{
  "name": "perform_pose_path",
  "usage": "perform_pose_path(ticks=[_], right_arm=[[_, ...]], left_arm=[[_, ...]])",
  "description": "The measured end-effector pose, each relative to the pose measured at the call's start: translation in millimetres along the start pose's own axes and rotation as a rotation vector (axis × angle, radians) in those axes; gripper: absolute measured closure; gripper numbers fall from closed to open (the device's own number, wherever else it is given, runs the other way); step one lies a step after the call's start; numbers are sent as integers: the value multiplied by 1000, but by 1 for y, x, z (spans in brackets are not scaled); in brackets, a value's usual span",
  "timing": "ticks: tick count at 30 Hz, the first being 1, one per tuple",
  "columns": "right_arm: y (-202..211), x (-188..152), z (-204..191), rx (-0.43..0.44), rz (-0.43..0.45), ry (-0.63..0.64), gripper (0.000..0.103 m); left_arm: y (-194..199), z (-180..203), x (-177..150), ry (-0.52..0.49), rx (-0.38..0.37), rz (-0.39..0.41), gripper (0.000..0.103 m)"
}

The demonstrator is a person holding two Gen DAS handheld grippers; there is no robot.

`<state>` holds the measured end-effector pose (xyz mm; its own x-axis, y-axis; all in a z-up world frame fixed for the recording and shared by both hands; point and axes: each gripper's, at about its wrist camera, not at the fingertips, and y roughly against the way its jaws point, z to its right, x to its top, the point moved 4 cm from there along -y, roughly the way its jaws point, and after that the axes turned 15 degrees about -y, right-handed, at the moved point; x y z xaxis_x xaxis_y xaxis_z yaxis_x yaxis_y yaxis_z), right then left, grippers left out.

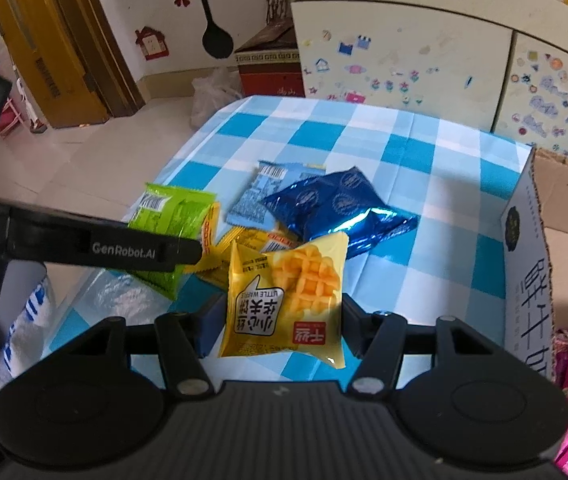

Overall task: Organize snacks
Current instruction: 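Grasp the green bag with the left tool while the right grasps the yellow waffle pack, then lift the green bag and waffle pack and carry them over the box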

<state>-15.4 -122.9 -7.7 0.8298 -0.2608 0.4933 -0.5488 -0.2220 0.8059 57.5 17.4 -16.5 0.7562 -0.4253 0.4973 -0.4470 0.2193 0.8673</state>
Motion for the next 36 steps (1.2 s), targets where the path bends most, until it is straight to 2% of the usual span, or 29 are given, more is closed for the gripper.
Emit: perform_pose_path(ticks=[36], right_arm=[[61, 37, 27, -7, 161, -134, 43]], left_arm=[[51, 47, 29, -73, 24, 118, 40]])
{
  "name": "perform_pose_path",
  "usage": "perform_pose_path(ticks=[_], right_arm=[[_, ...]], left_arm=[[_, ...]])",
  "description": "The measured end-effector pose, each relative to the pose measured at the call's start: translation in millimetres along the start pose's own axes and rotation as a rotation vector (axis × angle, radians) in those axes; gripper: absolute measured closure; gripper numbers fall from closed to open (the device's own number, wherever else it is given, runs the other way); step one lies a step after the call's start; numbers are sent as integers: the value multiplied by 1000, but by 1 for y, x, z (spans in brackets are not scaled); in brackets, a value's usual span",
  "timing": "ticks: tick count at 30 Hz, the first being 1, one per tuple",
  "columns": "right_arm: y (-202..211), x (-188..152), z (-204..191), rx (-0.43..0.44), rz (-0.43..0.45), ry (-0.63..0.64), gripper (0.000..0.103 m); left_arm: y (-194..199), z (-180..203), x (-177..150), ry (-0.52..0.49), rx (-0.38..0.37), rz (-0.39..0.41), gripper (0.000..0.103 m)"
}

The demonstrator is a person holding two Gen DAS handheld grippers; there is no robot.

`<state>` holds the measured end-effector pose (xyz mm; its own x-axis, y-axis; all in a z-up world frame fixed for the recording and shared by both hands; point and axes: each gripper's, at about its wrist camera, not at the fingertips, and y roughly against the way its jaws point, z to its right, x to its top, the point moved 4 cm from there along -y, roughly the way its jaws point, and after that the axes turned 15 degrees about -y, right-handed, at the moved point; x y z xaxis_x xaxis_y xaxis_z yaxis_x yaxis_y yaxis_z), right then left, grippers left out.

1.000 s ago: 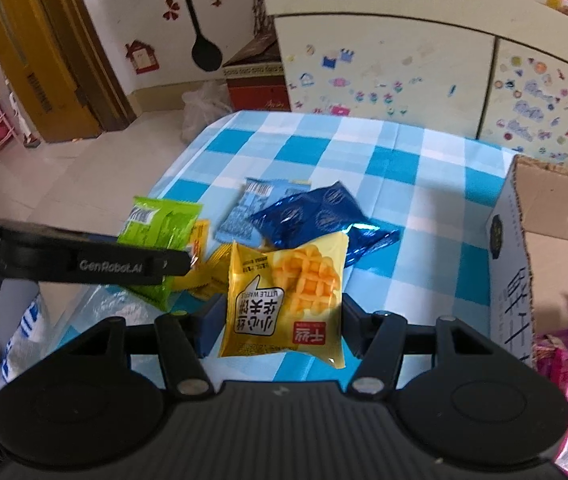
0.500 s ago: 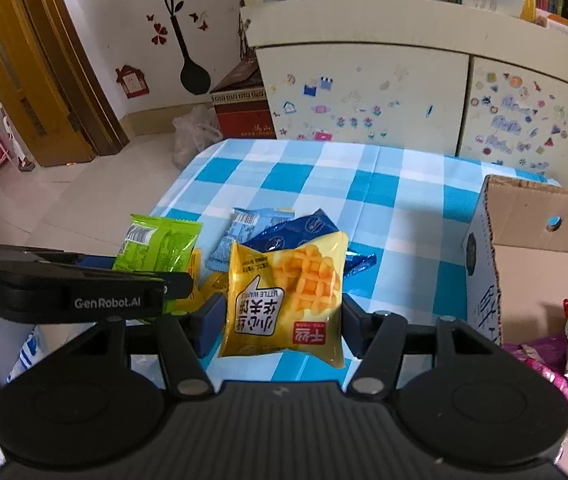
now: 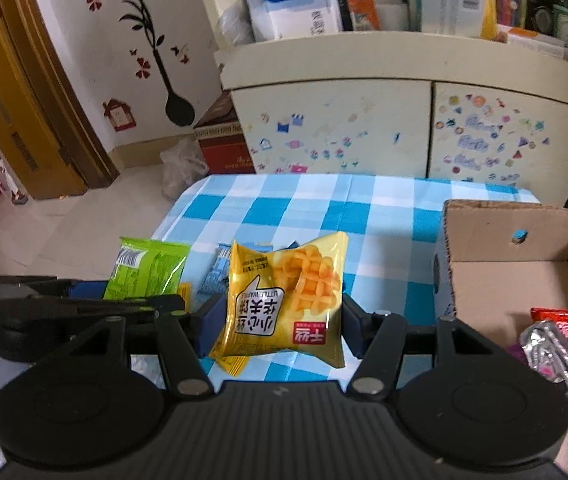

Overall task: Organize snacks
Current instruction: 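Lift the green bag and waffle pack and carry them over the box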

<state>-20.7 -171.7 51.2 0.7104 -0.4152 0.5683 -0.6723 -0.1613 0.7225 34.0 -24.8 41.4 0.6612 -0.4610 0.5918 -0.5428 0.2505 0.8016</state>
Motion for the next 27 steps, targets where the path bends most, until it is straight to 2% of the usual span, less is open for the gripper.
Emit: perform_pose_path(ticks=[15, 27], right_arm=[[33, 29, 29, -17, 87, -103, 43], [62, 48, 57, -31, 166, -168, 43]], left_arm=[[7, 30, 12, -58, -30, 45, 40], [8, 66, 17, -153, -70, 80, 40]])
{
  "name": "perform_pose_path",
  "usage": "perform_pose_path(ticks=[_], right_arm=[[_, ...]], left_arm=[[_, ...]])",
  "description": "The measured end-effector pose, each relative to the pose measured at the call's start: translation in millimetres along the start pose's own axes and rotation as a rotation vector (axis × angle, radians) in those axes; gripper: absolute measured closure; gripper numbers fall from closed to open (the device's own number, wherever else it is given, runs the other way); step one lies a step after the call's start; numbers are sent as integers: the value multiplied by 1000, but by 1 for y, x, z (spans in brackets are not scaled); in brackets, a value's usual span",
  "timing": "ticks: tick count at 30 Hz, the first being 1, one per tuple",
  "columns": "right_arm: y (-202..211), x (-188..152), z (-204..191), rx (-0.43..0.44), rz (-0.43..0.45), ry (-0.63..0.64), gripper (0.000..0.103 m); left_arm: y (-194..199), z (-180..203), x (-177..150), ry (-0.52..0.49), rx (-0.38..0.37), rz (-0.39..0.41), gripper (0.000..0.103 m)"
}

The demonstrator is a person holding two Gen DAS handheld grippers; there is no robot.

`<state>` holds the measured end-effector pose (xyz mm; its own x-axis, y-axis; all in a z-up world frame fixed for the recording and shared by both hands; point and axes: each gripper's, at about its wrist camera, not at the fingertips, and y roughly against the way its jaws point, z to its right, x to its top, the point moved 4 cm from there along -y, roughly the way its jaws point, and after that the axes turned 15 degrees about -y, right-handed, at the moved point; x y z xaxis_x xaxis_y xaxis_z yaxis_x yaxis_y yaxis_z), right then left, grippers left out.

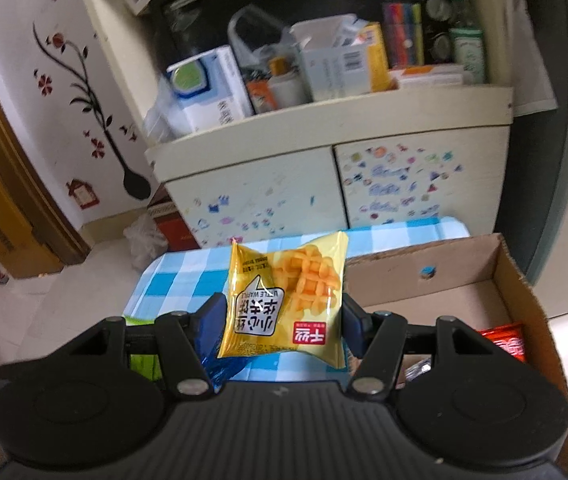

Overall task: Organize snacks
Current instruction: 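Lift the green bag and waffle pack and carry them over the box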

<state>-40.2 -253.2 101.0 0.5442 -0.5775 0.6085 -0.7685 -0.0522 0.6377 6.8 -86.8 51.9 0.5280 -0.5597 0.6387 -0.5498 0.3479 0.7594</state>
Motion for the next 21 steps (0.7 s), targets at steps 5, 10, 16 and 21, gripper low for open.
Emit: perform_pose_path(ticks=[5, 10, 16, 21], right_arm=[[12, 13, 13, -4, 33, -31, 43], [22, 23, 26, -11, 61, -54, 43], [32, 34, 47, -35, 94, -105, 42], [37, 40, 64, -58, 105, -153, 42]], left_arm=[[-1, 14, 3, -36, -21, 17, 40], [0, 31, 7, -67, -75, 51, 40], [-3, 57, 11, -117, -138, 90, 40], [-3, 78, 16, -150, -206, 132, 40]])
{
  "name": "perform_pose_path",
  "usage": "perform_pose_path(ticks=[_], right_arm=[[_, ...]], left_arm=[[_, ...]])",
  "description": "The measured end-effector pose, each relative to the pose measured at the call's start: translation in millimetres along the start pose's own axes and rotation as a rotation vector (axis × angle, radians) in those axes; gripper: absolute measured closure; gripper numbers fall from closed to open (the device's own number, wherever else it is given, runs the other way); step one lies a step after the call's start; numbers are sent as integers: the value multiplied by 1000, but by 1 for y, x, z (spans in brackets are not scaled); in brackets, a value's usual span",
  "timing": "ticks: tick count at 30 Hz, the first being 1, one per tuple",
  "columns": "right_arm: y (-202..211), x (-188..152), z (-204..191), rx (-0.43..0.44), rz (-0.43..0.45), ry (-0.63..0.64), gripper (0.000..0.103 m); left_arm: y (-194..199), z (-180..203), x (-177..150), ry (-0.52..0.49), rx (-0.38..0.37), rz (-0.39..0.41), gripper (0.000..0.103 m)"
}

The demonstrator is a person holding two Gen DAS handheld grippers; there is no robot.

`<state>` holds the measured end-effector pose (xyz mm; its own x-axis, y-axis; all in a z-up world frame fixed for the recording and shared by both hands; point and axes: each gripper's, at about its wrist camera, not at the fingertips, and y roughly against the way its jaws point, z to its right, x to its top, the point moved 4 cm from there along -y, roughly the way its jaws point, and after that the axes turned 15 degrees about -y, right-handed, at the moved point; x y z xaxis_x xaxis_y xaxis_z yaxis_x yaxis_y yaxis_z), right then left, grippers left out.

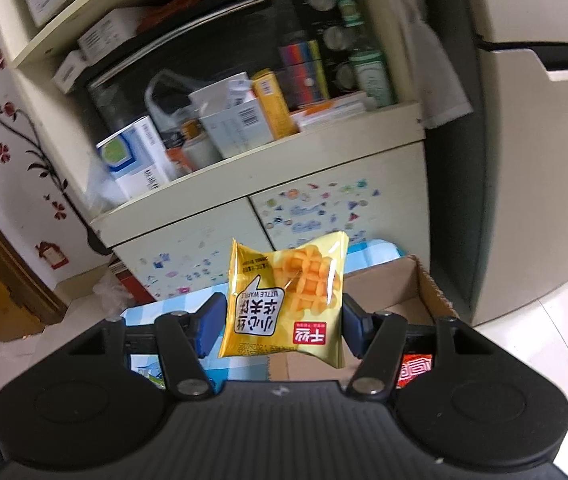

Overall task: Organize snacks
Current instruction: 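Lift the green bag and waffle pack and carry them over the box, then open both tools to drop the green bag and waffle pack into the box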

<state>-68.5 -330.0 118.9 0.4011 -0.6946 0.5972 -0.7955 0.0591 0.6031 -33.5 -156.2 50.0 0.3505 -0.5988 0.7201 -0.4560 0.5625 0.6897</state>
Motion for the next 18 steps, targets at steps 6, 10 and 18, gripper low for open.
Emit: perform_pose_path(ticks=[6, 10, 18], right_arm=[[-2, 5, 12, -30, -6, -42, 42], [-2, 6, 16, -43, -8, -65, 42], [-6, 7, 25, -73, -20, -99, 42]], left_arm=[[-10, 25, 6, -32, -87, 27, 40], [-17, 42, 8, -55, -142, 38, 40], [-30, 63, 11, -76, -217, 36, 40]])
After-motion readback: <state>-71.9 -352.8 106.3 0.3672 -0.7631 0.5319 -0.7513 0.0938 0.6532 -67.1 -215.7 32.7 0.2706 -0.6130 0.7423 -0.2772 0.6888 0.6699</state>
